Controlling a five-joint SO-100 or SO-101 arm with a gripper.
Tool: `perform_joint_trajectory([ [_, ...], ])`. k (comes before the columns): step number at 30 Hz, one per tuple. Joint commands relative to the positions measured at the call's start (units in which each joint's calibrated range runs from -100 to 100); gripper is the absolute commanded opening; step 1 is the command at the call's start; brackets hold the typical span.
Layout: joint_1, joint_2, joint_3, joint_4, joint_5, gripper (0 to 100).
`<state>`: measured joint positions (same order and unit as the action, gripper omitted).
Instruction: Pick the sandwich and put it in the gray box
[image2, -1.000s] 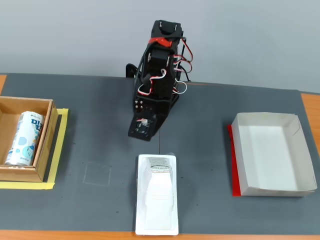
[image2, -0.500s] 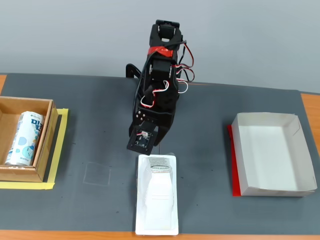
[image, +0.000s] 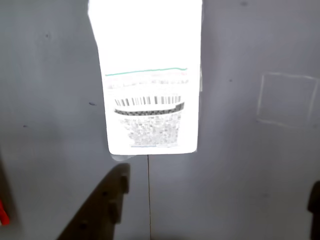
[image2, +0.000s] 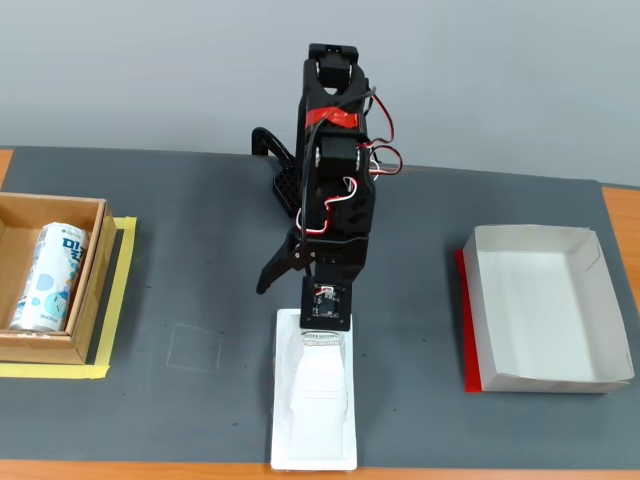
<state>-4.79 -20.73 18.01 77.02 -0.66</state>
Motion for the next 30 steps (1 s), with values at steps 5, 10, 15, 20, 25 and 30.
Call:
perform_joint_trajectory([
  [5,-0.3,4.2,-8.6,-0.6,0.4,39],
  [10,-0.4,7.5,-11.0,-1.3,-0.3,39],
  [15,-0.5,9.4,-12.3,-2.1,-1.2,42],
  [20,-2.9,10.4,-12.4,-5.0,-1.5,43],
  [25,-4.7,12.1,-12.5,-5.8,-1.6,43],
  [30,-6.4,13.6,-12.7,-8.2,-1.6,43],
])
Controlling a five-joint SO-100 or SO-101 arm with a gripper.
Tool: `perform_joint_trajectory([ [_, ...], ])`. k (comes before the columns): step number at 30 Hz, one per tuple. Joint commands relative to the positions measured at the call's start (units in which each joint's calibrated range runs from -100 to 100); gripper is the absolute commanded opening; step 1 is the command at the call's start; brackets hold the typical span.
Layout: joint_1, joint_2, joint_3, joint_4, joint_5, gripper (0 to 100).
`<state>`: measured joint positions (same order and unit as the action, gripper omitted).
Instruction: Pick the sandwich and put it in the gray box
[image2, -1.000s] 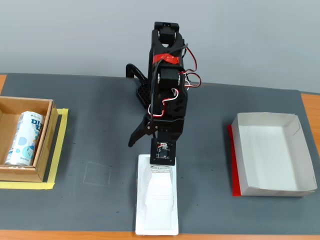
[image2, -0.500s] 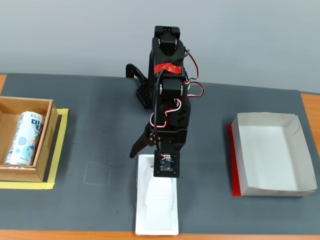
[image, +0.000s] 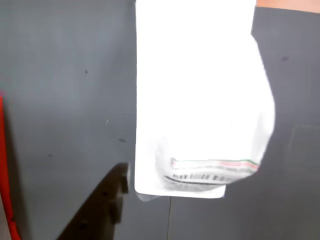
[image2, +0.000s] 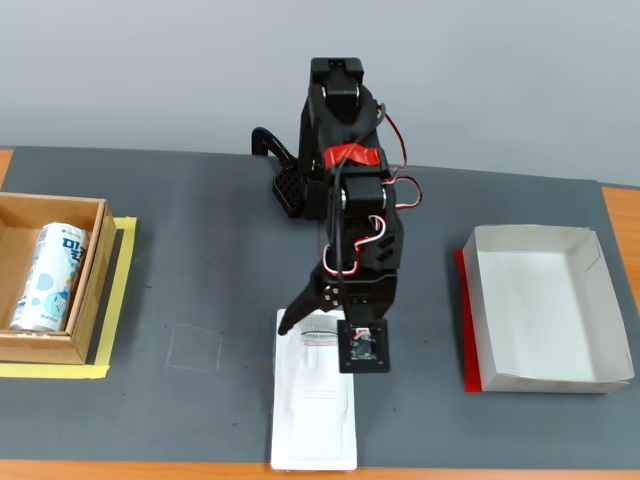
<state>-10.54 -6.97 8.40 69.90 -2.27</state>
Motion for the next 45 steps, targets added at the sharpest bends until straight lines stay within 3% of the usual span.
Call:
perform_joint_trajectory([
  [1,-0.8,0.0,-3.1,-1.2,0.1,43],
  [45,0.6,18.3,-11.4,-2.5,0.0,43],
])
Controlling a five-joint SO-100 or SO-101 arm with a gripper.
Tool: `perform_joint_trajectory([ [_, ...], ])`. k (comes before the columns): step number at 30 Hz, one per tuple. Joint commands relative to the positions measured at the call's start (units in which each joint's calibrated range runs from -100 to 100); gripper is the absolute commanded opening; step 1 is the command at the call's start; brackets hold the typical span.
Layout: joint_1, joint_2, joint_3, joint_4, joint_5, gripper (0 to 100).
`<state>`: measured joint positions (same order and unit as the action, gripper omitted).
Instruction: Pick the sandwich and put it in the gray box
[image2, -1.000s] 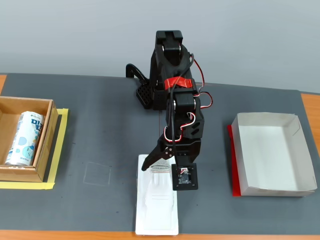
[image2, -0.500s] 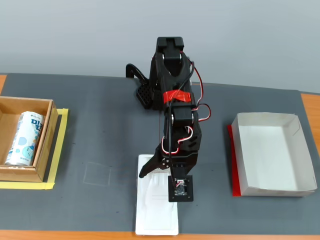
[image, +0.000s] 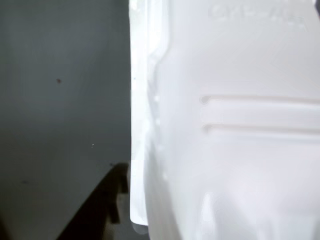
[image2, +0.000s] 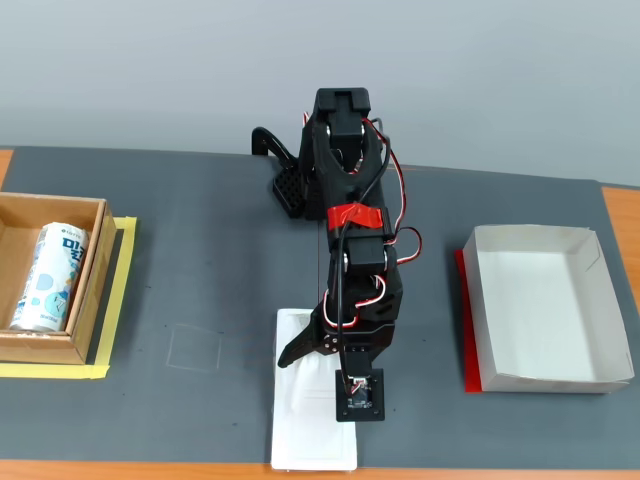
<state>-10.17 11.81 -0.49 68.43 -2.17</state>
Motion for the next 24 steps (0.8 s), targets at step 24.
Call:
perform_joint_trajectory([
  [24,-0.1,-0.4,-2.0,-1.5,0.3,8],
])
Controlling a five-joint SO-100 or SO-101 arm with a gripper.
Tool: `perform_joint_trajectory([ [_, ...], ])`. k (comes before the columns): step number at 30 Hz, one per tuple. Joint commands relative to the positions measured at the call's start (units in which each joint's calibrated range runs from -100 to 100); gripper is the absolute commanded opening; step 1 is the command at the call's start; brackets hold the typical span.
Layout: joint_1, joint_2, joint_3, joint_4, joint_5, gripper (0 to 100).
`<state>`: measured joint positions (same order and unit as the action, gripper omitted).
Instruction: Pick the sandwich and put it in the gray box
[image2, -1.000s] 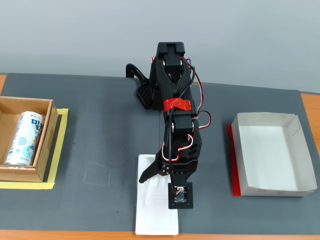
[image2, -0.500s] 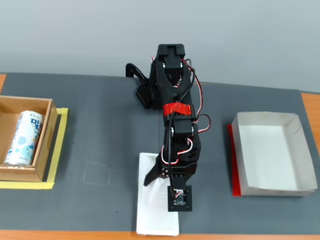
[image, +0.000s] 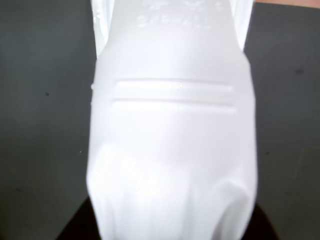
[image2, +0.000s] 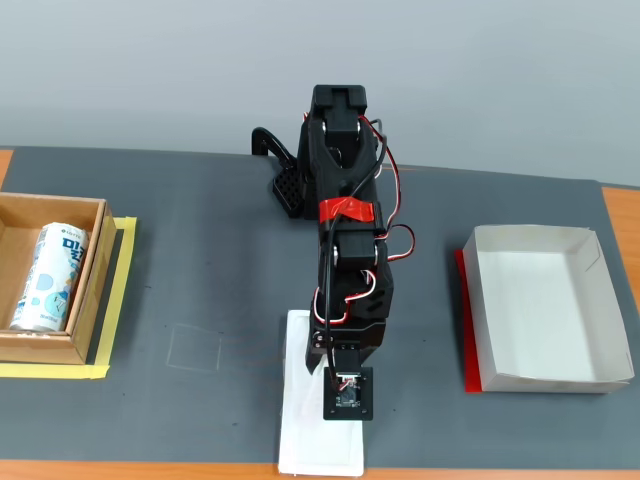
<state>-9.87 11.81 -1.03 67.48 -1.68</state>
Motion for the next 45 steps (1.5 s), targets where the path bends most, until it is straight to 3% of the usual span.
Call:
perform_joint_trajectory([
  [1,-0.4,-0.4,-1.5,-0.5,-0.2,7],
  [5,-0.4,-0.4,-1.5,-0.5,-0.5,2],
  [19,-1.1,-1.7,-1.8,0.4,-0.1,2],
  [40,-6.0,-27.6,-1.2,11.7,-0.6,2],
  [45,-10.8,-33.9,-1.2,12.6,-0.6,2],
])
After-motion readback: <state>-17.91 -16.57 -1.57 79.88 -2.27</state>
